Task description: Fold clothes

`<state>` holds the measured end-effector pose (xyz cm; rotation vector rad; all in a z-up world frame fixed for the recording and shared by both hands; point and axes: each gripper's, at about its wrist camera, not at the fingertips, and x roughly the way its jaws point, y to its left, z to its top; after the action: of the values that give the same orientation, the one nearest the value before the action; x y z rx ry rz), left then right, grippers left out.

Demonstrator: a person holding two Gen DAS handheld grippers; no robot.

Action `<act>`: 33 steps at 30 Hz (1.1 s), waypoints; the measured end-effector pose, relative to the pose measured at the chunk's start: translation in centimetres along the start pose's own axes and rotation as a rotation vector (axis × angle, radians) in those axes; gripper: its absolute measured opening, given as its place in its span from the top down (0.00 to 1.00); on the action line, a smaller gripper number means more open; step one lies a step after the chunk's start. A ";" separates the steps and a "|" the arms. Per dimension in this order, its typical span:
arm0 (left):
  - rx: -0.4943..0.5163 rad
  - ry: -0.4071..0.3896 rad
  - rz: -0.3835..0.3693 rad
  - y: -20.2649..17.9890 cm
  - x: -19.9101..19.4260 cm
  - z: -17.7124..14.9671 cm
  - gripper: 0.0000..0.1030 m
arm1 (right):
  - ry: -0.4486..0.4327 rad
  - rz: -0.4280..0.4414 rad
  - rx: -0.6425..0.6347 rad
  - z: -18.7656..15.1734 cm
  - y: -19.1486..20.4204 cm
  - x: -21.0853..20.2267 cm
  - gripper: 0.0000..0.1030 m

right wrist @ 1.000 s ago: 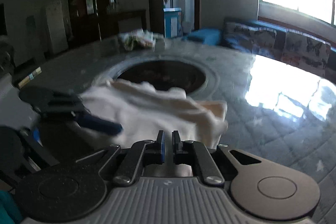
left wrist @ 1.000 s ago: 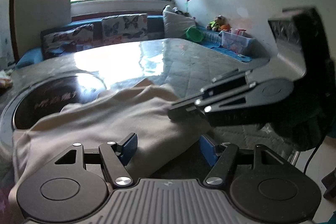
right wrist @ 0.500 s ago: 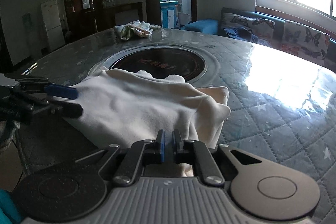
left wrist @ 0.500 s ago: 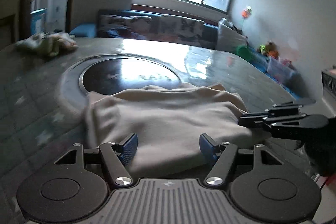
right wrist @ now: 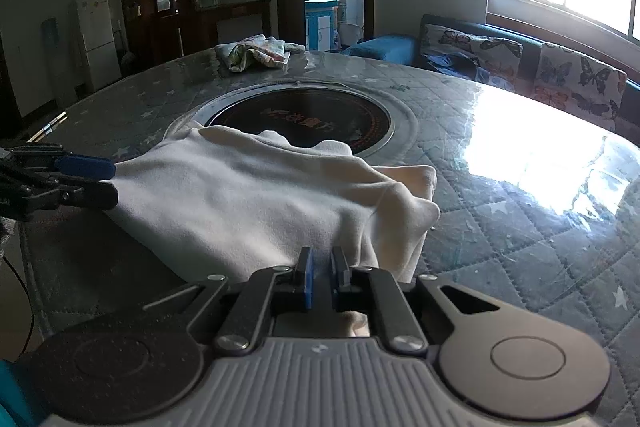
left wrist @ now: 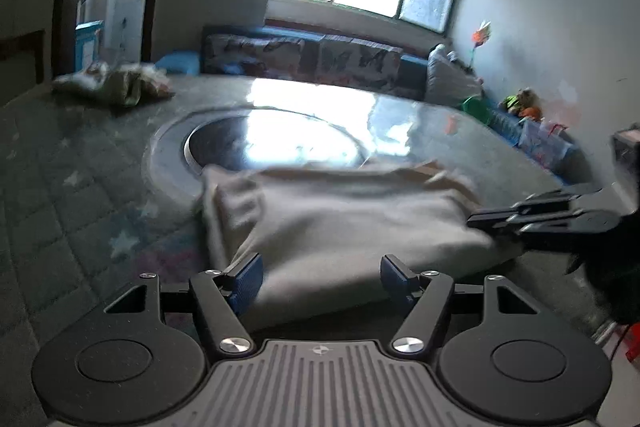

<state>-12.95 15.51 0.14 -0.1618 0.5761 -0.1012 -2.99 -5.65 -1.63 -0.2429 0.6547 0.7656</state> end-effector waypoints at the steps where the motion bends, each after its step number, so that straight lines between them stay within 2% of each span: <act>1: -0.001 0.002 0.002 0.0 0.0 0.0 0.34 | -0.001 0.000 -0.002 0.0 0.0 0.0 0.92; 4: -0.002 0.007 0.007 0.2 -0.1 0.0 0.33 | -0.001 -0.002 -0.008 0.2 0.1 -0.1 0.90; 5: -0.003 0.009 0.009 0.2 -0.1 0.0 0.33 | -0.007 -0.002 -0.012 0.4 0.2 -0.3 0.86; 6: 0.001 0.003 0.003 0.0 -0.1 0.2 0.33 | -0.017 0.003 -0.020 0.6 0.4 -0.5 0.76; 8: 0.007 -0.009 -0.007 -0.3 -0.1 0.7 0.33 | -0.037 0.013 -0.035 1.0 0.9 -0.9 0.67; 15: 0.059 0.001 -0.037 -2.2 1.6 1.1 0.33 | -0.043 0.076 -0.114 1.7 3.6 -0.2 0.68; 18: 0.070 0.029 -0.035 -2.2 2.4 0.6 0.33 | -0.015 0.064 -0.156 1.0 4.4 0.9 0.68; 20: 0.066 0.042 -0.035 -2.0 2.6 0.5 0.33 | -0.028 0.056 -0.179 0.7 4.6 0.9 0.68; 26: 0.058 0.009 -0.038 -1.6 2.4 1.9 0.32 | -0.035 0.078 -0.173 1.4 4.5 0.5 0.68; 33: 0.024 0.052 -0.021 -0.4 4.3 2.3 0.32 | -0.014 0.102 -0.133 1.6 3.9 0.8 0.67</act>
<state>-8.10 14.80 -0.22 -0.1426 0.6252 -0.1333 -4.60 -1.78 -0.82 -0.3274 0.6071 0.9098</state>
